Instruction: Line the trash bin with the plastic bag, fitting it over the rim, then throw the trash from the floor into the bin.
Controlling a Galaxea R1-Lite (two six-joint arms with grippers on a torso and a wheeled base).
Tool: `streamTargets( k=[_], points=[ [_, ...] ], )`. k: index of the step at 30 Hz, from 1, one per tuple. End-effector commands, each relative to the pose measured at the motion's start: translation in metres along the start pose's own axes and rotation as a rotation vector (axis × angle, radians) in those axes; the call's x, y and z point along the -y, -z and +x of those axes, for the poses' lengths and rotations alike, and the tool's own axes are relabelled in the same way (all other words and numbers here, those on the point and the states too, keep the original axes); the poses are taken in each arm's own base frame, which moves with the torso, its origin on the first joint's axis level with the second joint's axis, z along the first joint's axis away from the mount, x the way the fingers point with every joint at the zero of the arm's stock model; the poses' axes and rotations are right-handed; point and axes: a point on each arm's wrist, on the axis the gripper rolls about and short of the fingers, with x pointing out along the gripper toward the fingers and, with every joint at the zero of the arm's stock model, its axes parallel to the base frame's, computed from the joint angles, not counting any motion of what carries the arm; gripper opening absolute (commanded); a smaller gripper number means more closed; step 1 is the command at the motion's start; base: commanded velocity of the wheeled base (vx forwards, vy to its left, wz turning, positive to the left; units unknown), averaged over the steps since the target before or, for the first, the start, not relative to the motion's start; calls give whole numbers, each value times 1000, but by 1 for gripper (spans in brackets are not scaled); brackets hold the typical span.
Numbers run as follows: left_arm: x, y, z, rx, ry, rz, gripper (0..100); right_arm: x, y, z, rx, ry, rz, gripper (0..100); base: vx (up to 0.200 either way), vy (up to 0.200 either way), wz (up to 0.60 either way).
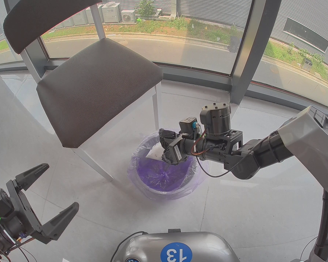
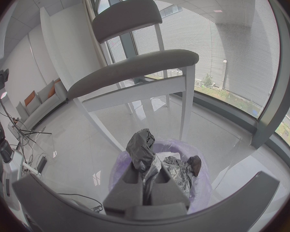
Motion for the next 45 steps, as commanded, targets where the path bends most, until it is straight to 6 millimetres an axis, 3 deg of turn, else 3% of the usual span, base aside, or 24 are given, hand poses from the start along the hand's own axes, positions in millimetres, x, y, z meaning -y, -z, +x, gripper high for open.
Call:
streamTargets(
  k=[1,10,23,34,45],
  points=[
    [-5,-7,18,-7,0,-3,100,8,8,14,-21,12,-1,0,0,0,0],
    [-21,-9,30,-48,-188,79,100,10,14,14,-41,13,-4,0,0,0,0],
    [-21,-4,30,-82,-199,66,100,5,19,11,-98,-2,-32,0,154,0,0],
    [-16,7,30,-120,-153,62,100,0,39,7,-183,-20,-42,0,36,0,0],
    [-16,5,29,-113,-158,63,100,-19,74,23,-268,-69,-84,0,0,0,0]
  ],
)
